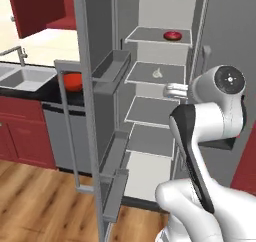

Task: Retrieve the bottle and the shaker from the cabinet and place them next to the mixing bowl on the counter. Then add garlic from the fridge to the mixing bowl.

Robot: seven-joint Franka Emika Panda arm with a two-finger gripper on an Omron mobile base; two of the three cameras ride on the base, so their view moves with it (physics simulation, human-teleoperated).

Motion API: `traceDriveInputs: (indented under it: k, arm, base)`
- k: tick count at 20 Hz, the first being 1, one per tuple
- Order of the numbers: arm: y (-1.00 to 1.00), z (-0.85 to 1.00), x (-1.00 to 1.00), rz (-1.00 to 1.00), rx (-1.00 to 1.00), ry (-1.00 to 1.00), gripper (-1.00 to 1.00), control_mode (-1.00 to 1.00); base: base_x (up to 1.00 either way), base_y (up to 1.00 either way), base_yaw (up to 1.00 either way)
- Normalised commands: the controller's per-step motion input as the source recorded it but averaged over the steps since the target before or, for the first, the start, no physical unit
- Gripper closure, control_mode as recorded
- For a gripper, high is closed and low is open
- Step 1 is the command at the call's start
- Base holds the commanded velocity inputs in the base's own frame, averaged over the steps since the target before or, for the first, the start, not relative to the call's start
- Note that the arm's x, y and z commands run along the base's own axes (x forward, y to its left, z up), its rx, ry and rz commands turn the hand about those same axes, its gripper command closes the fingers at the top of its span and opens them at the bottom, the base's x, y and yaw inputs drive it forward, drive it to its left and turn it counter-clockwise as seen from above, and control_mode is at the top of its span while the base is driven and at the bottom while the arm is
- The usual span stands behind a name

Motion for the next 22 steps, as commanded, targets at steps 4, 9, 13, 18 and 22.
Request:
traceDriveInputs:
  k: [4, 9, 13, 18, 22]
  arm:
    - [0.0, 0.0, 0.0, 0.0, 0.0, 0.0, -1.0, 1.0]
    - [0.0, 0.0, 0.0, 0.0, 0.0, 0.0, -1.0, 1.0]
    - [0.0, 0.0, 0.0, 0.0, 0.0, 0.0, -1.0, 1.0]
    - [0.0, 0.0, 0.0, 0.0, 0.0, 0.0, -1.0, 1.0]
    - [0.0, 0.0, 0.0, 0.0, 0.0, 0.0, -1.0, 1.0]
  base:
    - [0.38, -0.47, 0.42]
    - [0.09, -0.41, 0.21]
    - [0.1, -0.01, -0.01]
    - [0.44, 0.0, -0.23]
    - [0.81, 0.01, -0.33]
